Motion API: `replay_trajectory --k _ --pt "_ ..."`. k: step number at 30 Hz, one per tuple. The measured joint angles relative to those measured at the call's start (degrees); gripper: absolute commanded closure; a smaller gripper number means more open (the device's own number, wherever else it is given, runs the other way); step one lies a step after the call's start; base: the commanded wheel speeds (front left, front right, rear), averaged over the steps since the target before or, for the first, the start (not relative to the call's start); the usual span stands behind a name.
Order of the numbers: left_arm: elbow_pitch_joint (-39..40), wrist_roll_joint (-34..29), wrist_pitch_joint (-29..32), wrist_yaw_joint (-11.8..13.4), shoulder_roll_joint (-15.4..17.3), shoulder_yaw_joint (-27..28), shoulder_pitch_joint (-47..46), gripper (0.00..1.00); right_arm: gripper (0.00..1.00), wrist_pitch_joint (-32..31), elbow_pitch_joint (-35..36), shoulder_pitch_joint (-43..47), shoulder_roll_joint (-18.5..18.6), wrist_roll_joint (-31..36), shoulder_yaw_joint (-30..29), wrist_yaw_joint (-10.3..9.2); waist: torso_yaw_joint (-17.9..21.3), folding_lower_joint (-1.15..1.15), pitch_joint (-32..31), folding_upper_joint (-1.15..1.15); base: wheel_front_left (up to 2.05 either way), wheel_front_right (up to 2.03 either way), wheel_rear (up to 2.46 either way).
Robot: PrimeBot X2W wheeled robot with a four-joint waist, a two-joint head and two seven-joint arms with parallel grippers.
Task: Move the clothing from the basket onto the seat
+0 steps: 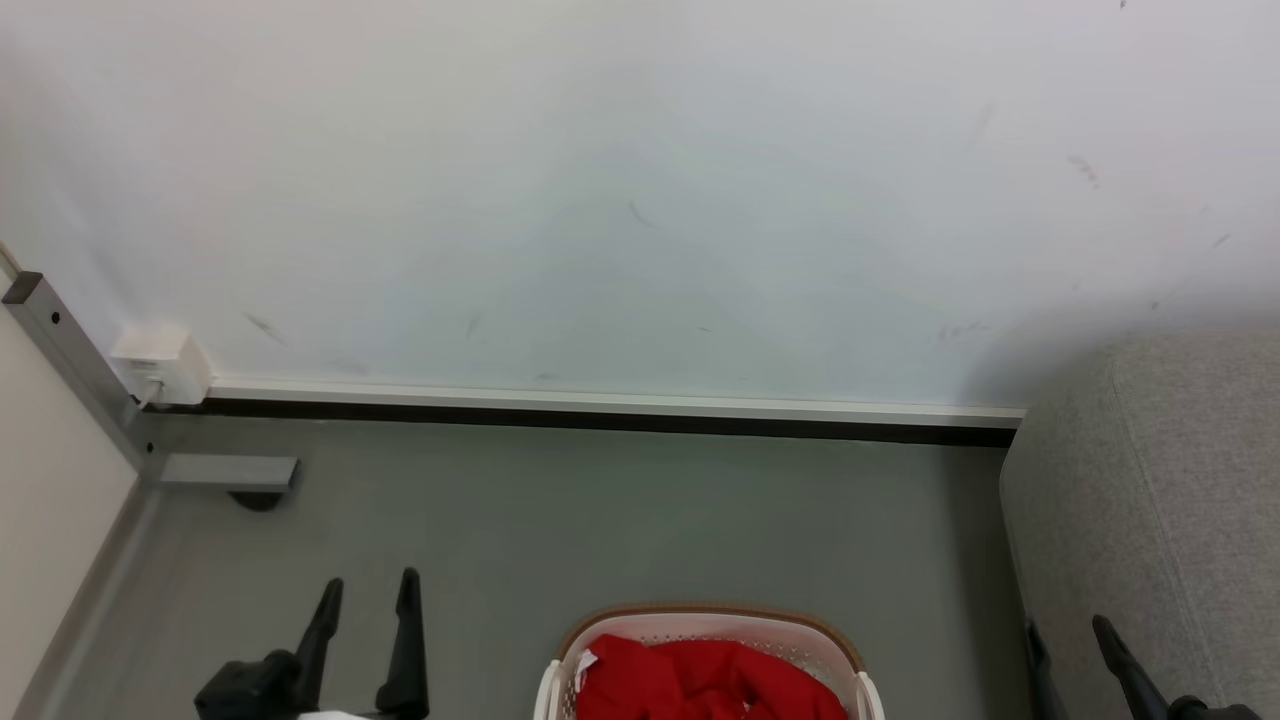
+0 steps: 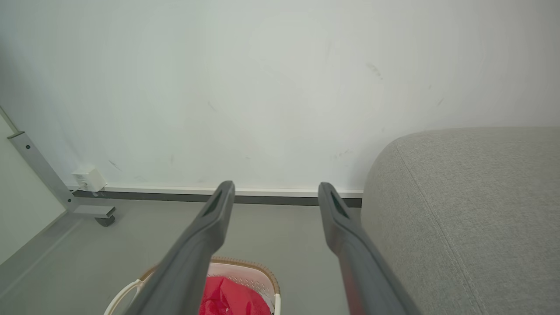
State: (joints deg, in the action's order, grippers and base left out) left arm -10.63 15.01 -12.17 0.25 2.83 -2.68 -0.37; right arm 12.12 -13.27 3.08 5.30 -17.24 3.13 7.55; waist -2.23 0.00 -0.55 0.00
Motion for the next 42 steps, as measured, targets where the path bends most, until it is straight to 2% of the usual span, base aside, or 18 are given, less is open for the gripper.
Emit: replay_trajectory --k 13,27,35,42 --pt "0.01 -7.30 -1.38 0.29 -0.02 0.00 0.59 0.00 0.00 1.45 -1.41 0.62 0.10 3.91 0.30 0.00 -0.31 0.00 0.07 0.00 0.00 0.00 0.00" --pt "-1.42 -12.34 -2.87 0.24 -0.01 1.12 0.99 0.00 0.00 2.92 -1.08 1.01 -0.49 6.65 -1.52 0.00 -0.11 0.00 -0.12 0.00 0.00 0.00 0.00" --pt "-2.99 -9.73 -2.91 -1.40 -0.08 2.52 0.94 0.00 0.00 2.92 -0.45 1.01 -1.07 3.43 -2.74 0.00 -0.19 0.00 0.01 0.00 0.00 0.00 0.00" --pt "-3.46 -8.67 -2.91 -1.71 -0.05 2.46 0.88 0.00 0.00 2.92 -0.47 1.00 -0.92 3.11 -2.85 0.00 -0.23 0.00 -0.06 0.00 0.00 0.00 0.00"
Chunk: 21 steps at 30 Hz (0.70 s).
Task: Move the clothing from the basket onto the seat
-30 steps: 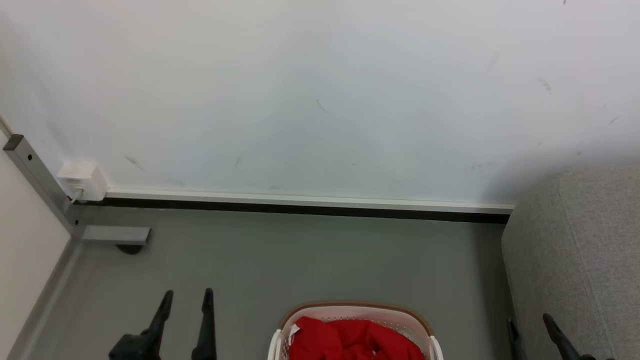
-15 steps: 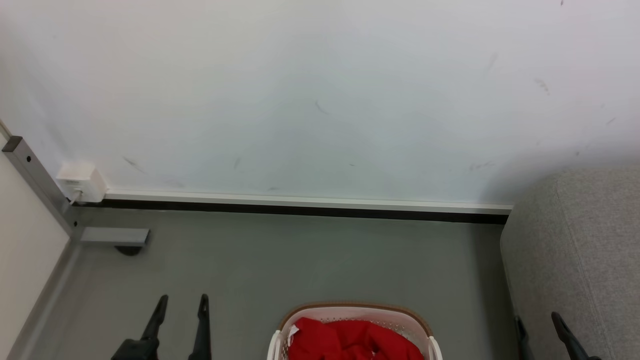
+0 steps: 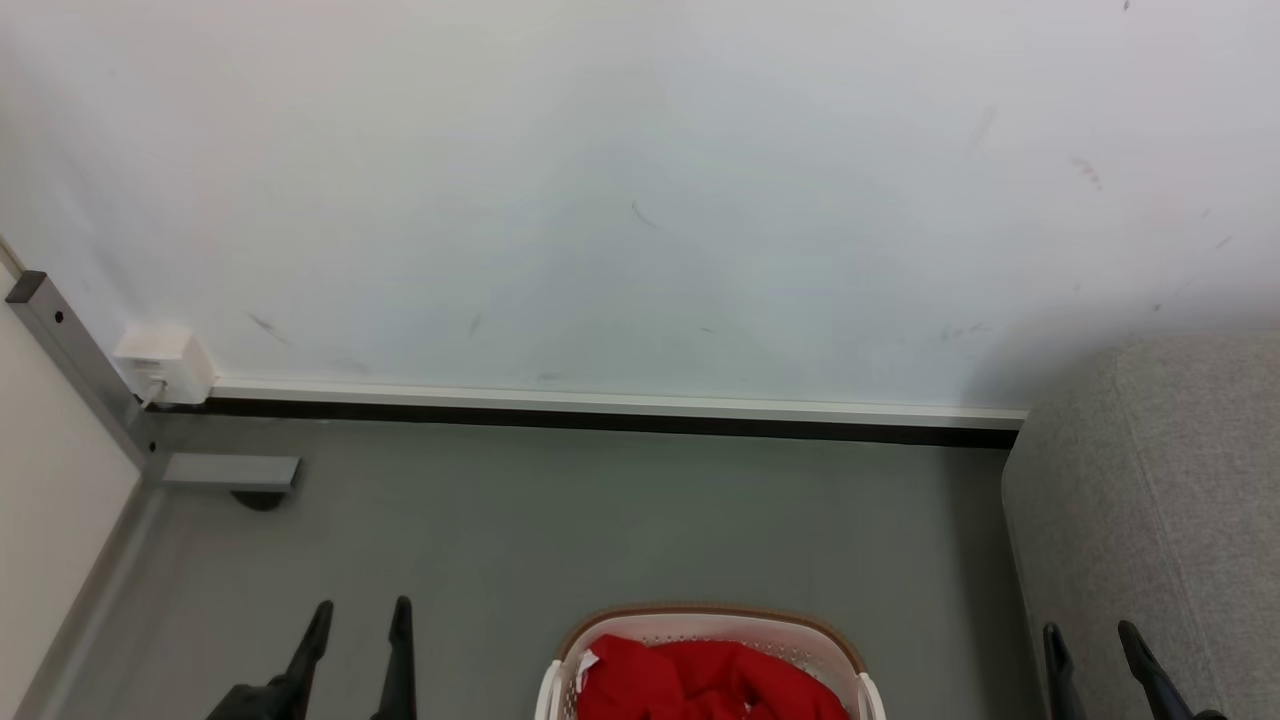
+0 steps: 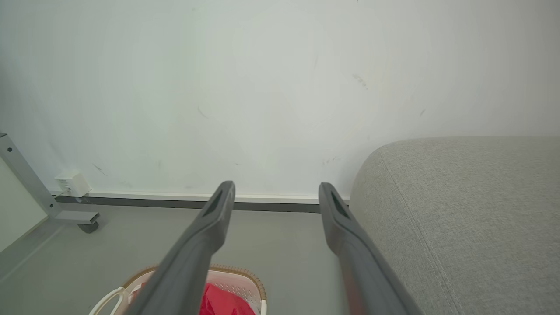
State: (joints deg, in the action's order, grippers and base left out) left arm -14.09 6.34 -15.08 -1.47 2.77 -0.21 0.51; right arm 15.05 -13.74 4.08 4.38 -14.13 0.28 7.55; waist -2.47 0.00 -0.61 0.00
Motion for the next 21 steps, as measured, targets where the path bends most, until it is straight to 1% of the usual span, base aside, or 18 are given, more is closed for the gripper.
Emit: replay_trajectory --k 13,21 --pt "-0.18 0.59 0.00 -0.03 -0.01 -0.44 -0.02 0.00 0.00 0.01 -0.23 -0.09 0.27 -0.25 0.48 0.00 0.30 0.00 0.07 0.00 0.00 0.00 0.00" --pt "-0.35 0.64 0.00 -0.02 0.00 -1.47 -0.40 0.00 0.00 0.01 -0.05 -0.59 0.63 -0.52 1.38 0.00 1.46 0.00 0.65 0.00 0.00 0.00 0.00"
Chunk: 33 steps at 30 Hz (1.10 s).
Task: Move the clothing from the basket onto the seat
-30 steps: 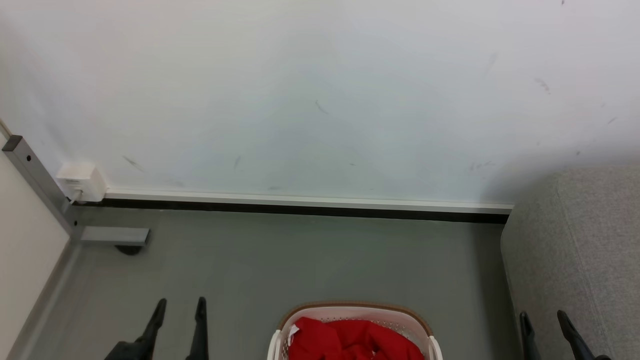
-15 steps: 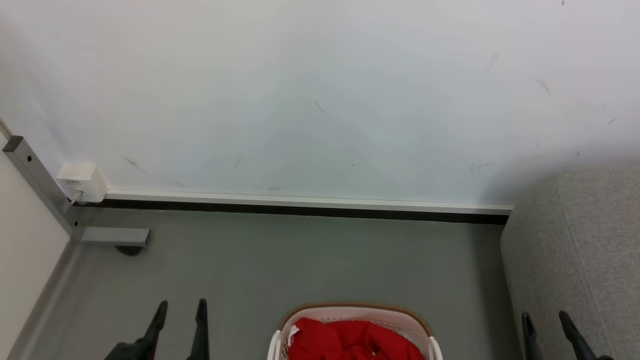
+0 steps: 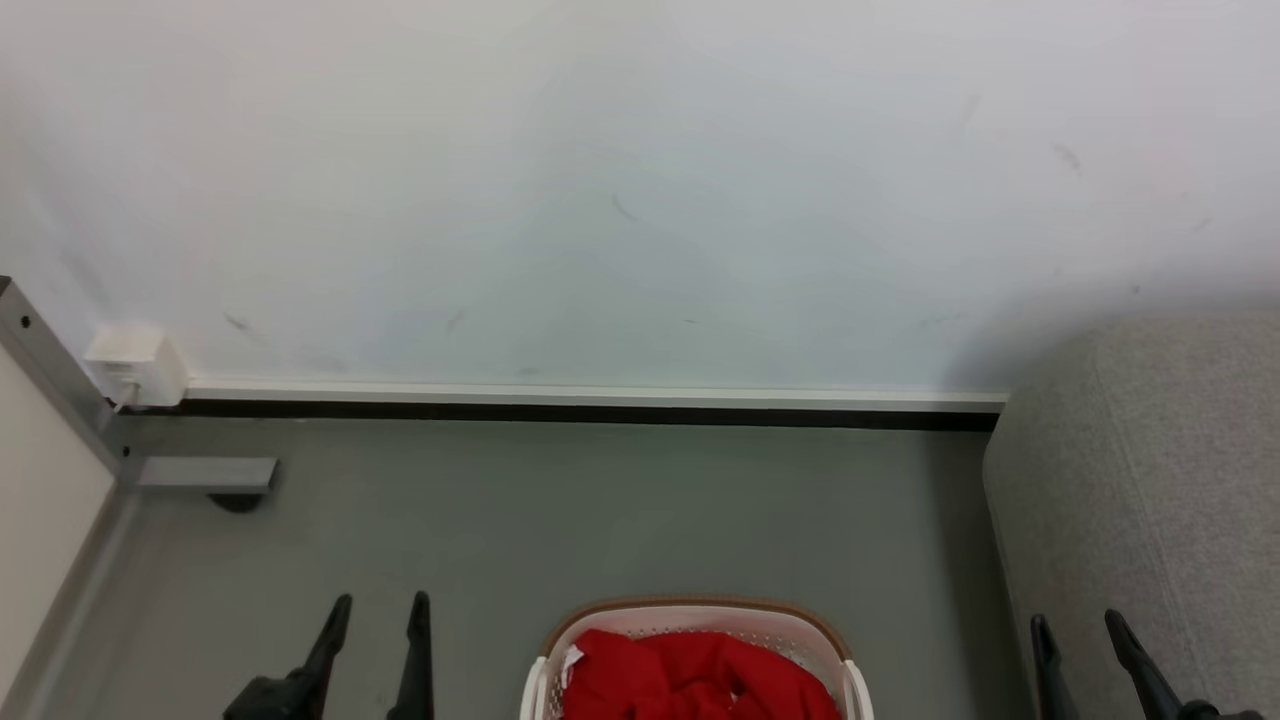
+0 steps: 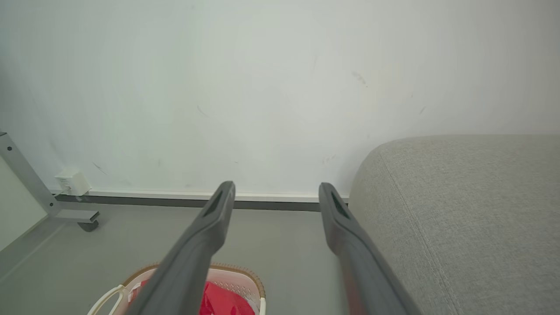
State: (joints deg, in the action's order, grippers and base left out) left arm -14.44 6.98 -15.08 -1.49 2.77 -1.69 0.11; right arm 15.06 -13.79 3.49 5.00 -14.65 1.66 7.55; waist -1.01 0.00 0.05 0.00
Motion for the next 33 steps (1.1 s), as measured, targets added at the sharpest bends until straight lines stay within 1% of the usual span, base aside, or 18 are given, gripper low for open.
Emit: replay_trajectory --k 4,12,17,20,22,26,28,31,33 --pt "-0.32 0.20 -0.04 0.12 0.00 -1.68 -1.11 0.00 0.00 0.01 0.94 -1.01 0.36 -0.07 0.65 0.00 1.21 0.00 1.01 0.00 0.00 0.00 0.00" --pt "-6.43 0.14 -0.04 0.31 -0.01 -9.44 -9.52 0.00 0.00 0.09 4.22 -5.37 1.59 -1.08 1.33 0.00 3.69 0.00 6.74 0.00 0.00 0.00 0.00" --pt "-14.88 0.07 -0.05 0.66 -0.05 -15.02 -16.24 0.00 0.00 0.10 6.34 -8.28 2.35 -1.59 1.86 0.00 6.13 0.00 10.60 0.00 0.00 0.00 0.00" --pt "-21.28 0.10 -0.01 1.51 -0.05 -18.27 -21.43 0.00 0.00 0.10 7.73 -10.18 2.88 -1.92 2.40 0.00 7.53 0.01 13.31 0.00 0.00 0.00 0.00" --pt "-25.63 0.12 0.94 1.99 -0.05 -20.60 -24.83 0.00 0.00 0.11 8.62 -11.49 3.19 -2.20 2.82 0.00 8.41 0.01 15.27 0.00 0.00 0.00 0.00" --pt "-31.79 0.98 3.60 2.58 -0.08 -25.64 -31.39 0.00 0.00 0.11 10.67 -14.11 3.52 -2.63 3.47 0.00 9.88 0.01 19.63 0.00 0.00 0.00 0.00" --pt "-34.20 1.11 5.11 2.56 -0.07 -28.92 -33.93 0.00 0.00 0.11 11.43 -15.21 3.55 -2.81 3.90 0.00 10.51 0.01 21.89 0.00 0.00 0.00 0.00" --pt "-37.58 1.16 9.33 2.57 -0.12 -33.34 -37.46 0.00 0.00 0.11 12.69 -17.13 3.57 -3.22 3.57 0.00 11.29 0.01 25.41 0.00 0.00 0.00 0.00" --pt "-38.73 1.80 11.01 3.31 -0.11 -35.42 -39.91 0.00 0.00 0.11 13.76 -18.46 3.50 -3.43 3.32 0.00 11.68 0.02 27.88 0.00 0.00 0.00 0.00"
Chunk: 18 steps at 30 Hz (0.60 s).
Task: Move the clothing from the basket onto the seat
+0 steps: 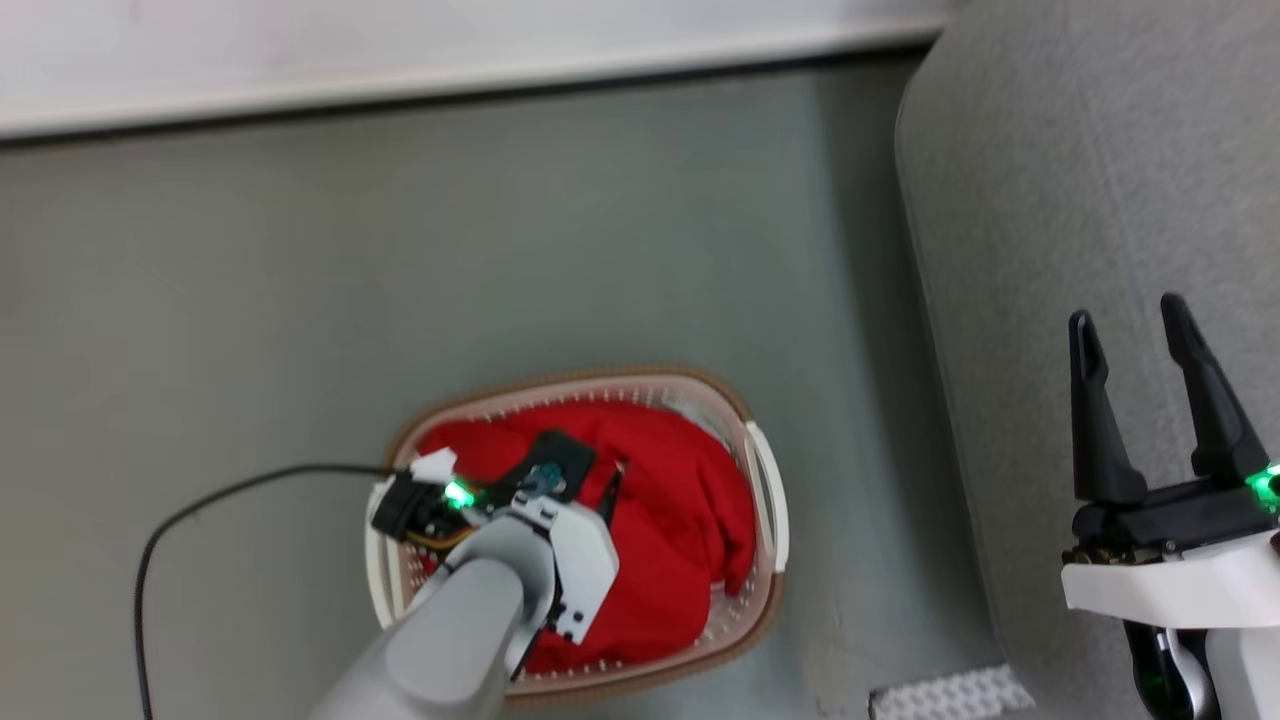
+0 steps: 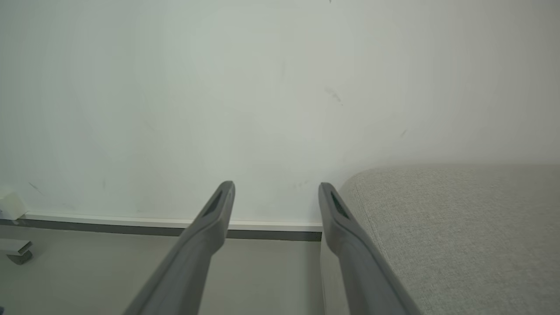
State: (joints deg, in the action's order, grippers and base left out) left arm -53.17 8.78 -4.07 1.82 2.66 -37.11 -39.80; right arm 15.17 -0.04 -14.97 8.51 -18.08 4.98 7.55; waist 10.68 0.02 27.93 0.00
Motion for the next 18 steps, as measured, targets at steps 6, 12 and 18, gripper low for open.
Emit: replay_trajectory --k 6,12,18 --pt "-2.77 2.27 2.82 1.29 -0.01 -4.86 -5.66 0.00 0.00 0.00 1.98 -2.99 -0.27 -0.85 0.27 0.00 0.91 0.00 7.19 0.00 0.00 0.00 0.00" --pt "-5.48 3.44 3.72 2.21 0.00 -8.27 -9.78 0.00 0.00 0.00 3.10 -5.47 -0.55 -1.68 0.58 0.00 1.78 0.00 13.30 0.00 0.00 0.00 0.00" --pt "-8.11 4.38 3.72 2.34 0.01 -10.68 -13.36 0.00 0.00 0.00 3.75 -6.95 -0.83 -2.23 0.63 0.00 2.77 0.00 17.84 0.00 0.00 0.00 0.00"
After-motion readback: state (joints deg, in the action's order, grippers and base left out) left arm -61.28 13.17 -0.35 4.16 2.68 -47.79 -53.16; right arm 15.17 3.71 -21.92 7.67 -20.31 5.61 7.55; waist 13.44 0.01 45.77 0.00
